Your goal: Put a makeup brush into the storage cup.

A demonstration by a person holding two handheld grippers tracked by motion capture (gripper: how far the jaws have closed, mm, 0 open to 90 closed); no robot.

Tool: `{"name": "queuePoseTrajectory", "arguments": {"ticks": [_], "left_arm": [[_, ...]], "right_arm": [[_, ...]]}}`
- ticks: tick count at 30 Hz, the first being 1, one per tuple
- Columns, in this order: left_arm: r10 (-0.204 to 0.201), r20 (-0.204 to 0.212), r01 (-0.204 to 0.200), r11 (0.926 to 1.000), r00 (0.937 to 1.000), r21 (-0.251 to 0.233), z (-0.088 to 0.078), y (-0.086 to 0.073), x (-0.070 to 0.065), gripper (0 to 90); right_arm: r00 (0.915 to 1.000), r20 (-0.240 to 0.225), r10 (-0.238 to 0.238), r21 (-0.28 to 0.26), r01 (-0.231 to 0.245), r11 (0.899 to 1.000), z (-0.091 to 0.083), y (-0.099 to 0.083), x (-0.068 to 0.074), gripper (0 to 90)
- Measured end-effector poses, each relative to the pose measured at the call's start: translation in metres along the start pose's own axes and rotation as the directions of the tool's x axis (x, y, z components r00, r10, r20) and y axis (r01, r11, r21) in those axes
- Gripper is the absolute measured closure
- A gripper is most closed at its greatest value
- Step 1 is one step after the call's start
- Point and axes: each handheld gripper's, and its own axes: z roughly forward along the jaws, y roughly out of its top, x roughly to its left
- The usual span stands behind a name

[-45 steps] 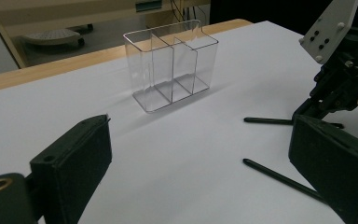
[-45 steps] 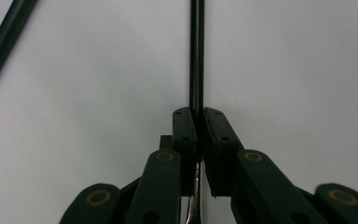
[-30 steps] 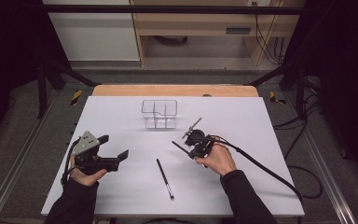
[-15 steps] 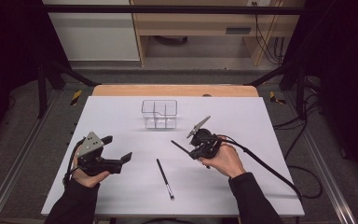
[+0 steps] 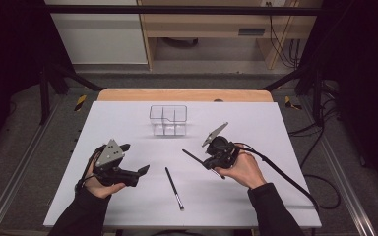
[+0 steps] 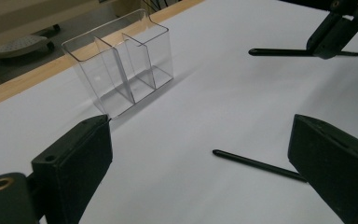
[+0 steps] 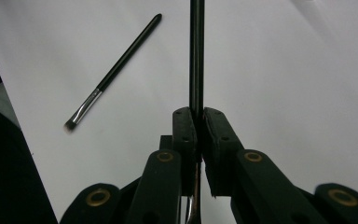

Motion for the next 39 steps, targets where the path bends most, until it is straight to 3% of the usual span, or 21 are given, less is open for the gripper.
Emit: {"name": "queuePoseTrajectory", "arguments": {"ticks": [5,12,15,16,18,19,25,26,28,29,31,32,33,34,37,39], "left_arm": [[0.057,0.010,-0.058,0.9971,0.9983,0.050,0.007,0.008,-0.006,5.9],[0.152,0.028,-0.154,0.9821,0.9880,0.108,0.017,0.023,-0.019,5.9],[0.208,0.036,-0.211,0.9680,0.9775,0.136,0.020,0.029,-0.023,6.0],[0.207,0.039,-0.210,0.9690,0.9776,0.130,0.022,0.031,-0.026,6.0],[0.232,0.049,-0.237,0.9609,0.9714,0.143,0.023,0.034,-0.029,6.0],[0.234,0.051,-0.239,0.9606,0.9708,0.141,0.025,0.035,-0.032,6.1],[0.303,0.066,-0.310,0.9354,0.9508,0.171,0.032,0.043,-0.040,6.1],[0.298,0.065,-0.305,0.9380,0.9522,0.164,0.033,0.044,-0.043,6.2],[0.311,0.068,-0.318,0.9340,0.9480,0.162,0.034,0.046,-0.045,6.3],[0.333,0.076,-0.341,0.9234,0.9398,0.175,0.035,0.048,-0.047,6.3],[0.331,0.080,-0.340,0.9254,0.9402,0.167,0.038,0.049,-0.050,6.3],[0.347,0.085,-0.357,0.9164,0.9338,0.180,0.038,0.050,-0.050,6.4],[0.342,0.083,-0.351,0.9206,0.9360,0.170,0.040,0.050,-0.052,6.4],[0.362,0.088,-0.372,0.9091,0.9281,0.187,0.040,0.051,-0.052,6.5],[0.382,0.091,-0.393,0.8994,0.9196,0.192,0.044,0.053,-0.055,7.0],[0.404,0.093,-0.415,0.8864,0.9099,0.206,0.046,0.053,-0.058,7.7]], "right_arm": [[0.9998,-0.019,-0.007,-0.003,0.007,1.000,-0.001,0.000,0.002,83.9],[0.9994,-0.031,-0.011,-0.004,0.011,1.000,-0.002,-0.001,0.003,83.9],[0.9991,-0.036,-0.022,-0.001,0.022,1.000,-0.001,-0.002,0.005,83.9],[0.9991,-0.036,-0.022,0.002,0.022,1.000,0.000,-0.002,0.006,83.9],[0.9988,-0.040,-0.028,0.003,0.028,1.000,0.000,-0.002,0.006,83.9],[0.9987,-0.039,-0.033,0.005,0.034,0.999,0.001,-0.003,0.006,83.9],[0.9969,-0.054,-0.058,-0.006,0.057,0.998,0.001,-0.003,0.008,83.9],[0.9967,-0.052,-0.062,-0.007,0.062,0.998,0.002,-0.003,0.008,83.9],[0.9966,-0.058,-0.058,-0.008,0.058,0.998,0.002,-0.003,0.009,83.9],[0.9965,-0.056,-0.061,-0.013,0.061,0.998,0.002,-0.003,0.009,83.9],[0.9962,-0.063,-0.061,-0.014,0.060,0.998,0.002,-0.003,0.009,83.9],[0.9960,-0.064,-0.062,-0.014,0.061,0.998,0.002,-0.003,0.009,83.9],[0.9959,-0.067,-0.061,-0.013,0.061,0.998,0.002,-0.003,0.009,83.9],[0.9963,-0.069,-0.052,-0.012,0.051,0.999,0.002,-0.003,0.010,83.9],[0.9957,-0.077,-0.051,-0.010,0.051,0.999,0.002,-0.002,0.009,83.9],[0.9955,-0.083,-0.046,-0.007,0.045,0.999,0.001,-0.002,0.009,83.9]]}}
